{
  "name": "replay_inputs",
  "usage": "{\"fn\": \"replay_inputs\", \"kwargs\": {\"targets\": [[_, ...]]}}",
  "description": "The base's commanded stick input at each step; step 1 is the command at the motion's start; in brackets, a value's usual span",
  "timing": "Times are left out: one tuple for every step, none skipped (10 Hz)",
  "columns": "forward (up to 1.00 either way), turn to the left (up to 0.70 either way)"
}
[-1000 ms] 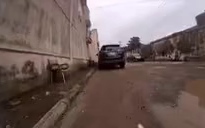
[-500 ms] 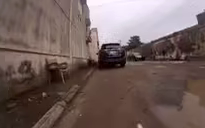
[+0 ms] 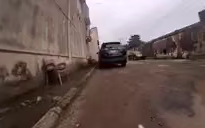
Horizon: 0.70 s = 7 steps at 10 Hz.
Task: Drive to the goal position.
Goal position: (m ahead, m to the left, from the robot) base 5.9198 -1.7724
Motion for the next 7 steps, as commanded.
{"fn": "replay_inputs", "kwargs": {"targets": [[0.5,0.46],[0.5,0.13],[0.5,0.0],[0.5,0.0],[0.5,0.0],[0.5,0.0],[0.5,0.0]]}}
